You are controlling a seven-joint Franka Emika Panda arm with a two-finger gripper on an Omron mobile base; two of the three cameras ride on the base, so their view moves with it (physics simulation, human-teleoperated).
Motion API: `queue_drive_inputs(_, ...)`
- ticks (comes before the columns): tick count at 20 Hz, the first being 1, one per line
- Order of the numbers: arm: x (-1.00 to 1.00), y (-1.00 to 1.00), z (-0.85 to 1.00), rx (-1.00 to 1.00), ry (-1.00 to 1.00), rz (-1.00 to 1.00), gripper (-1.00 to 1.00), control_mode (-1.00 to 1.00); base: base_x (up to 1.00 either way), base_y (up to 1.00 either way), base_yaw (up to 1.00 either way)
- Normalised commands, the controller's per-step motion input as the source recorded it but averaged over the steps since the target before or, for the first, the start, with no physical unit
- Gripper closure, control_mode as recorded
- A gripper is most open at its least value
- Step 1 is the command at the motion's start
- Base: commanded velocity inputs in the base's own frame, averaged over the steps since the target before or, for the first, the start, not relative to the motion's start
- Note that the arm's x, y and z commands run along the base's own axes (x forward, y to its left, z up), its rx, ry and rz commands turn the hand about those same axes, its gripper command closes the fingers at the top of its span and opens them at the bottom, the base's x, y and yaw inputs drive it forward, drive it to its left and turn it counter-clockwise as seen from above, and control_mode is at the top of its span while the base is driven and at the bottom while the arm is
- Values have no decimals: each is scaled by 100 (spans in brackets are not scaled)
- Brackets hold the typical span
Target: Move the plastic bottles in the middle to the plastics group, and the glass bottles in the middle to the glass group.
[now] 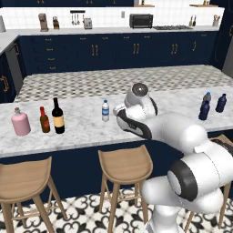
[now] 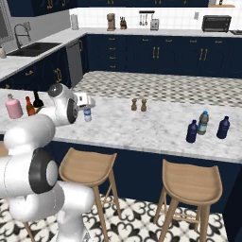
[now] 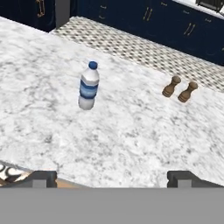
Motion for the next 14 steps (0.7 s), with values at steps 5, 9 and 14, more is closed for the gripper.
queue_drive_inputs(5,-30,11,30,3,0,7,-100,-100,0,0,0)
queue_drive_inputs(9,3,24,30,0,25,12,-100,-100,0,0,0)
queue_drive_inputs(14,36,56,9,0,42,12,-100,-100,0,0,0)
